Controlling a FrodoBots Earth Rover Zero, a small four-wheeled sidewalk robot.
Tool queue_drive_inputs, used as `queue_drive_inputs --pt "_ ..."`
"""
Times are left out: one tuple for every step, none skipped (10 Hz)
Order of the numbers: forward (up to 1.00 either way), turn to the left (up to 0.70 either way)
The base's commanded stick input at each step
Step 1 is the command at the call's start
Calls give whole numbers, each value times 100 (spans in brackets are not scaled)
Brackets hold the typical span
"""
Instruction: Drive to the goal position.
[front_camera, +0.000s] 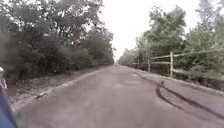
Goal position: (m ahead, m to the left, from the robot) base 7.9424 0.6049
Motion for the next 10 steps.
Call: queue_drive_inputs --pt "70 0" --pt "70 0" --pt "70 0" --pt "70 0" --pt "70 0" --pt "70 0" --pt "70 0" --pt "70 0" --pt "70 0" --pt "70 0"
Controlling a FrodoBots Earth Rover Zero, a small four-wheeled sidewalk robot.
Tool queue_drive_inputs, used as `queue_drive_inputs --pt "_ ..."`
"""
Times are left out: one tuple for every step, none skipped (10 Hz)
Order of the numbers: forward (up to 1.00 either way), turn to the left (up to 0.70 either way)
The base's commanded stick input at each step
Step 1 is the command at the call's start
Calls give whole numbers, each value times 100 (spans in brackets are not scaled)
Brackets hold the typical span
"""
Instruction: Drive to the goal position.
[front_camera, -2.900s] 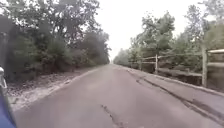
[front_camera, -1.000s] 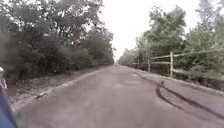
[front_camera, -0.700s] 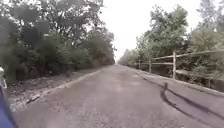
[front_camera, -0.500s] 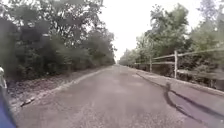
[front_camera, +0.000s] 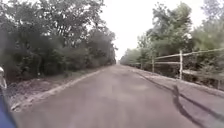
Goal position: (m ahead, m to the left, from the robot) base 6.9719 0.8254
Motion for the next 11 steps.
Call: queue_drive_inputs --pt "70 0" --pt "70 0" --pt "70 0" --pt "70 0" --pt "70 0" --pt "70 0" --pt "70 0" --pt "70 0" --pt "70 0" --pt "70 0" --pt "70 0"
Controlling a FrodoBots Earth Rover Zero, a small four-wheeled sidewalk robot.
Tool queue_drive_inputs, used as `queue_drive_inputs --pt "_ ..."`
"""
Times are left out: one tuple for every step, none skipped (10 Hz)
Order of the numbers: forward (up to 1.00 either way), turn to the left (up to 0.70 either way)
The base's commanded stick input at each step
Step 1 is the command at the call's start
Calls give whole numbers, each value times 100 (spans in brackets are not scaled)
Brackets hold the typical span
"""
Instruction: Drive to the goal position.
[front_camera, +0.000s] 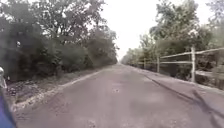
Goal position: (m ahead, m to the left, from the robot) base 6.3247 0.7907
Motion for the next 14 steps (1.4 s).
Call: queue_drive_inputs --pt "70 0" --pt "70 0" --pt "70 0" --pt "70 0" --pt "70 0" --pt "70 0" --pt "70 0" --pt "70 0" --pt "70 0" --pt "70 0" --pt "70 0" --pt "70 0" --pt "70 0" --pt "70 0"
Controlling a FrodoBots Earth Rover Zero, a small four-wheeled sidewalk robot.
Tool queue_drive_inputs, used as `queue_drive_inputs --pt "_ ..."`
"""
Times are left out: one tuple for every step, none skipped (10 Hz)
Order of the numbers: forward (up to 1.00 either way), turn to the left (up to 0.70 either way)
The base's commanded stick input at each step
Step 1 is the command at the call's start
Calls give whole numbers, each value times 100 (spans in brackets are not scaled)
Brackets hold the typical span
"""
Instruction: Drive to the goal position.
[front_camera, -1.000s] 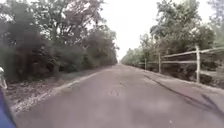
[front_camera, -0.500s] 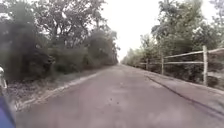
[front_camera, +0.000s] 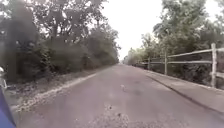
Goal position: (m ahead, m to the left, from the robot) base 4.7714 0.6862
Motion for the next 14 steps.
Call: queue_drive_inputs --pt "70 0" --pt "70 0" --pt "70 0" --pt "70 0" --pt "70 0" --pt "70 0" --pt "70 0" --pt "70 0" --pt "70 0" --pt "70 0" --pt "70 0" --pt "70 0" --pt "70 0" --pt "70 0"
